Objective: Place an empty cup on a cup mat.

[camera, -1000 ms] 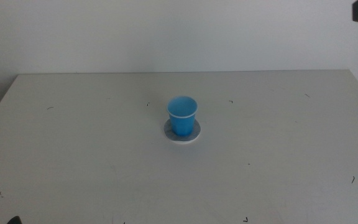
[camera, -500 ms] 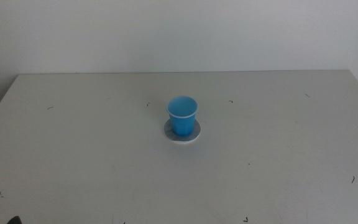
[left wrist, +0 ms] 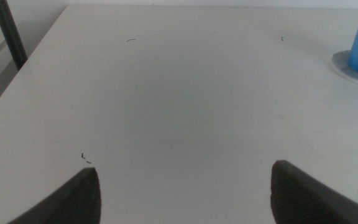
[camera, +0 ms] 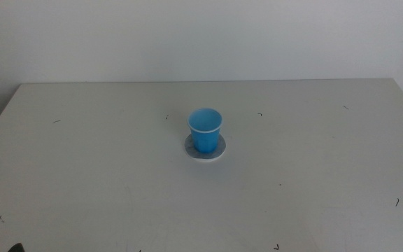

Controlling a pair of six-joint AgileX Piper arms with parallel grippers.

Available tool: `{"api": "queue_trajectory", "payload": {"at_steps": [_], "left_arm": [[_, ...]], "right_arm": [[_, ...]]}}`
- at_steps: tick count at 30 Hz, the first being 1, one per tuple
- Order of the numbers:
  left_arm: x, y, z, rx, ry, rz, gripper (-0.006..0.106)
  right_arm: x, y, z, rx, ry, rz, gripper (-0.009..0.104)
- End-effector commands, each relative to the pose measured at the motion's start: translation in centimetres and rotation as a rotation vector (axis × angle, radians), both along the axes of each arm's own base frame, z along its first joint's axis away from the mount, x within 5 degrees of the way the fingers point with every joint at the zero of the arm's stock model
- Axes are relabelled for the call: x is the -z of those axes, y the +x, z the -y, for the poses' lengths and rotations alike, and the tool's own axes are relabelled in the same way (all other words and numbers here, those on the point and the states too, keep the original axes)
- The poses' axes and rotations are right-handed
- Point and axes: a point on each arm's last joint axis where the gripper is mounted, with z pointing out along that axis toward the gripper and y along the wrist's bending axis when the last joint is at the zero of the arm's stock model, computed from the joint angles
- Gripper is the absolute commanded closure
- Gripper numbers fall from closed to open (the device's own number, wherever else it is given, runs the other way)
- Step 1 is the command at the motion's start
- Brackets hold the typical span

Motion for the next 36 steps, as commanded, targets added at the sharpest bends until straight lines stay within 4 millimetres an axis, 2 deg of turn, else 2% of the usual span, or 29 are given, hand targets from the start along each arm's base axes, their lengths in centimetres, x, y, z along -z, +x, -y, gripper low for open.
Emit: {"api": "queue_trajectory", "payload": {"at_steps": [1,7,10,17,21,36], "left_arm": [[-0.8,0.1,0.0,0.000,-0.016,0.084,-0.005],[-0.8,0.1,0.0,0.000,-0.016,0.084,-0.005],[-0.8,0.1,0.0,0.000,-0.016,0.084,-0.005],[-0.8,0.1,0.0,0.000,-0.016,0.084,-0.005],[-0.8,0.1,0.0,0.000,-0.016,0.084,-0.005],[-0.8,0.1,0.0,0.000,-0.016,0.084,-0.005]], "right_arm": [[-0.3,-0.1,0.0,0.008,-0.033,0.092,0.001],[4.3,-0.5,-0.1,-0.010,-0.137,-0.009,0.001],[5.2,-1.0,0.0,-0.006,-0.116,-0.009,0.001],[5.8,-2.2,0.1,-0.002,-0.113,0.065,0.001],[6.2,-2.5,0.2,0.003,-0.114,0.039,0.001],[5.8,-3.4,0.4,0.010,-0.099,0.114,0.001]]}}
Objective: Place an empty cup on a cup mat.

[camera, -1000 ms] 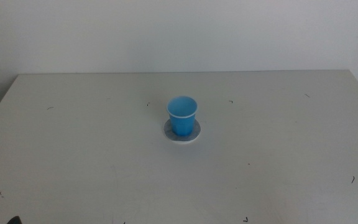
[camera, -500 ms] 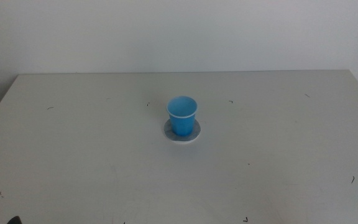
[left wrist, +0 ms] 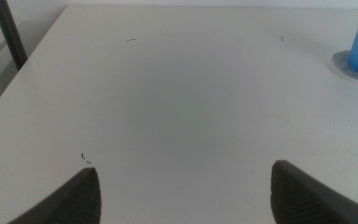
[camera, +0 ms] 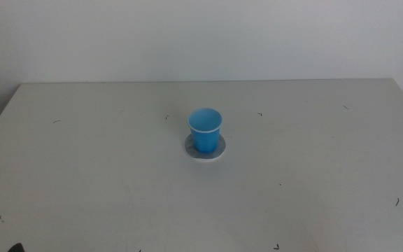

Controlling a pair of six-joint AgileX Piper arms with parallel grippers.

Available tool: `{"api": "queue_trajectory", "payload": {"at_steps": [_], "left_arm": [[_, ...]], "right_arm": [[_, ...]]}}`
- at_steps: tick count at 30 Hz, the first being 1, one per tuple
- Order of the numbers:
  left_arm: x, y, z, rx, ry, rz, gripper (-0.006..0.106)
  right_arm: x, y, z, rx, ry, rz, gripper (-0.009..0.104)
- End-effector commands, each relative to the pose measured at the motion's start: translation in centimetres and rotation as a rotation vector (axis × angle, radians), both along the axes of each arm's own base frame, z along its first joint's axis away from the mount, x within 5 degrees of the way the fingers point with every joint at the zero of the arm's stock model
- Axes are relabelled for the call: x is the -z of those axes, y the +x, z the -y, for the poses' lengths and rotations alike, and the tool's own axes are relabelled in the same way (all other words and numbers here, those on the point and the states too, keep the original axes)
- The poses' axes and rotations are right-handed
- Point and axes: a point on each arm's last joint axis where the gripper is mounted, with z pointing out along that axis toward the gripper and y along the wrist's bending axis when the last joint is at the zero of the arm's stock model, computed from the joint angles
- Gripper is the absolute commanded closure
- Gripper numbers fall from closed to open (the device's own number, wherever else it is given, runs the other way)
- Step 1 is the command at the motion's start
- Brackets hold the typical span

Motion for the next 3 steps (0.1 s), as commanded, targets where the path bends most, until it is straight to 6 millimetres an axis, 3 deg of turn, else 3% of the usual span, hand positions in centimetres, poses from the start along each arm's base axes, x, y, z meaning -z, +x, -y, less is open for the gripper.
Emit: {"api": "queue_trajectory", "payload": {"at_steps": [1,3], "left_arm": [[-0.85,0.07,0.04,0.000,-0.016,0.084,-0.005],[-0.85,0.07,0.04,0.000,-0.016,0.084,-0.005]], "right_arm": [[-0.77,-0.02,0.00,0.004,-0.008,0.067,0.001],[-0.77,-0.02,0.00,0.004,-0.008,0.067,0.001]]}}
